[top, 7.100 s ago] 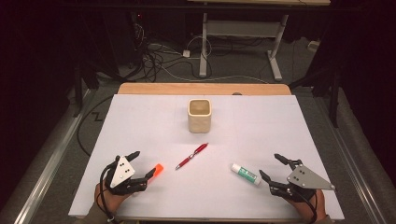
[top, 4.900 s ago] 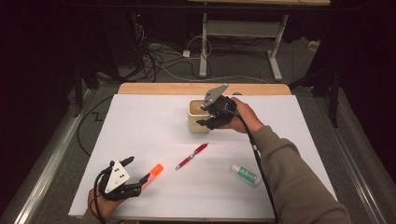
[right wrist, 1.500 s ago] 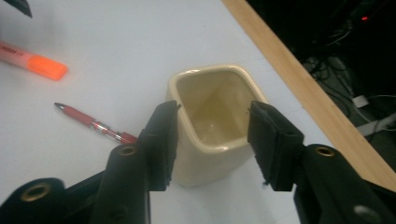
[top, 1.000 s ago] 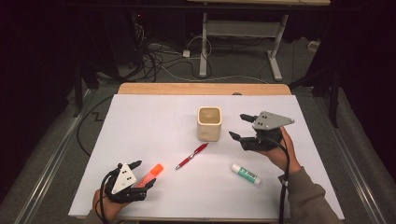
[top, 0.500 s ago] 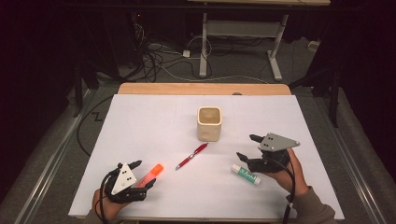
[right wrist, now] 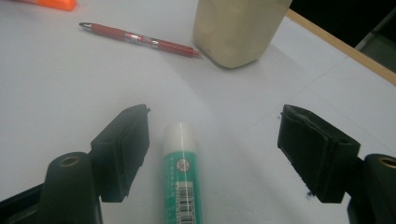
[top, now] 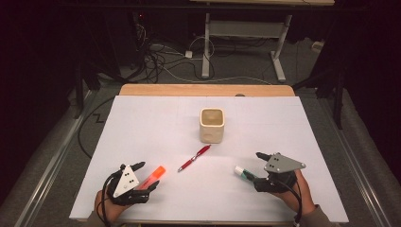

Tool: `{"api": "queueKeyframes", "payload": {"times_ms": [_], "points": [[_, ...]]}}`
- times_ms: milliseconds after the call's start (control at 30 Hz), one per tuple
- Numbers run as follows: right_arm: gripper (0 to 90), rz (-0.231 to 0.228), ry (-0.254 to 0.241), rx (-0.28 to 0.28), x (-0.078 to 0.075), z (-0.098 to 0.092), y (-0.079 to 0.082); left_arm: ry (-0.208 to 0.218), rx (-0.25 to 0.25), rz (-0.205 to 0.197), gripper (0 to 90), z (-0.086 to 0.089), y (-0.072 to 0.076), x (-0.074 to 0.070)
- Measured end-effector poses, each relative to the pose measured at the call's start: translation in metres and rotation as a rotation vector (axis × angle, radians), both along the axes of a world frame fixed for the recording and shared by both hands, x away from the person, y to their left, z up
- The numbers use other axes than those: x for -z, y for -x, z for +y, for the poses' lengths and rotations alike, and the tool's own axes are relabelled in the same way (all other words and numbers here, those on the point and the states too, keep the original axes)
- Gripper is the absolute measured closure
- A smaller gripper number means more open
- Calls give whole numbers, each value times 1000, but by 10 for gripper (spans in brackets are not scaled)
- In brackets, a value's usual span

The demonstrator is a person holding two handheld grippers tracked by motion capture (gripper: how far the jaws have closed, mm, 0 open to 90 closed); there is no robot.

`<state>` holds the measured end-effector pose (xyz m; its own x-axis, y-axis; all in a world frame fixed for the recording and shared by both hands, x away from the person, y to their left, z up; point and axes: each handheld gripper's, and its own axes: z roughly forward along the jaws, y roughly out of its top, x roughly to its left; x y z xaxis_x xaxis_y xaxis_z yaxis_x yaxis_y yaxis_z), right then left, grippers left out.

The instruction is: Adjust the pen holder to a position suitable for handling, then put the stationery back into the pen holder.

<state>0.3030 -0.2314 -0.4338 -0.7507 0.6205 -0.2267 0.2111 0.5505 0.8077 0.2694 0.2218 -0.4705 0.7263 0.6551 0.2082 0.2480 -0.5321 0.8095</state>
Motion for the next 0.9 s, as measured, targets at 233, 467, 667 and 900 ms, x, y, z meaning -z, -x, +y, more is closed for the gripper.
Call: {"api": "queueKeyframes", "payload": {"times_ms": [233, 467, 667, 900], "points": [[247, 3, 8, 3, 12, -5, 16, 0, 11, -8, 220, -1, -2, 1], [257, 21, 14, 0, 20, -6, 24, 7, -3, 0, 222, 2, -1, 1], [263, 27, 20, -1, 22, -5, 24, 4, 7, -14, 222, 4, 0, 1], [274, 29, 36, -17, 23, -2, 23, 19, 0, -12, 223, 5, 3, -1]]}}
